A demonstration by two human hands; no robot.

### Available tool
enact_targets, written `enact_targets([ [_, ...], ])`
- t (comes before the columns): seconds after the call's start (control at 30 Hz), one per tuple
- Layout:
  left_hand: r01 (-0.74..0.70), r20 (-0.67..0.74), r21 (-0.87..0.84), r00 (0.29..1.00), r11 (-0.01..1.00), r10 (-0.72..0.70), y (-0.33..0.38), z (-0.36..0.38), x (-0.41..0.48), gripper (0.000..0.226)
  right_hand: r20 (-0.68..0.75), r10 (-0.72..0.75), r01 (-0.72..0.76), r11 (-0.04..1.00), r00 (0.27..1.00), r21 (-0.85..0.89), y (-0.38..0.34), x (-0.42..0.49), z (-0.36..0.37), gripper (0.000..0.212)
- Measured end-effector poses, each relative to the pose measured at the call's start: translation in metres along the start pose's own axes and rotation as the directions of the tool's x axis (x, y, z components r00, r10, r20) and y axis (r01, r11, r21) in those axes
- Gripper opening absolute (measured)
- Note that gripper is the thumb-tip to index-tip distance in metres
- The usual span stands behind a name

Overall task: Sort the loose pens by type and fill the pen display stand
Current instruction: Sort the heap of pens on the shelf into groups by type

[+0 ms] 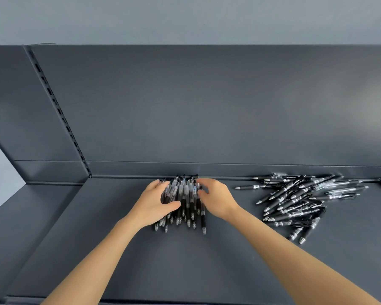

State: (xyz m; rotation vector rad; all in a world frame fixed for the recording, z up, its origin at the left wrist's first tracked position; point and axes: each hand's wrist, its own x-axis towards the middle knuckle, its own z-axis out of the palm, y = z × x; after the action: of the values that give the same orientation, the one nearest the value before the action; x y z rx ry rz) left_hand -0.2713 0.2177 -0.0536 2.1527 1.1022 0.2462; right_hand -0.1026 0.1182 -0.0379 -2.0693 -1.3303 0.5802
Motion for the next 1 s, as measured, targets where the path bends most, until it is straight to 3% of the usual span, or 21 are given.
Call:
enact_targets([
  [0.23,-0.091,-0.024,0.225,0.995,0.970,0.099,0.043,0.020,-0.002,0.081,-0.115,-0.016,0.011,0.999,0.993,-0.038,0.039,-0.027,-0.053,0.042],
  [0.37,-0.201,0.000,0.206,0.979,0.958,0.206,0.082,0.045,-0.006,0.073,-0.192,-0.035,0.012,0.993,0.981,-0.121,0.073,-0.044,-0.087,0.035],
  [0.53,-0.381,0.063,0.186,0.924,0.905,0.376,0.128,0.088,-0.010,0.046,-0.258,-0.051,-0.008,0.974,0.965,-0.225,0.122,-0.065,-0.119,0.033],
  [0.77,-0.442,0.200,0.164,0.890,0.882,0.409,0.168,0.137,-0.017,0.036,-0.055,-0.099,0.067,0.907,0.994,-0.417,0.182,-0.100,-0.139,0.042],
  [1.0,-0.459,0.204,0.295,0.887,0.838,0.414,0.190,0.162,-0.018,0.038,0.016,-0.173,0.163,0.890,0.985,-0.426,0.207,-0.120,-0.164,0.039],
])
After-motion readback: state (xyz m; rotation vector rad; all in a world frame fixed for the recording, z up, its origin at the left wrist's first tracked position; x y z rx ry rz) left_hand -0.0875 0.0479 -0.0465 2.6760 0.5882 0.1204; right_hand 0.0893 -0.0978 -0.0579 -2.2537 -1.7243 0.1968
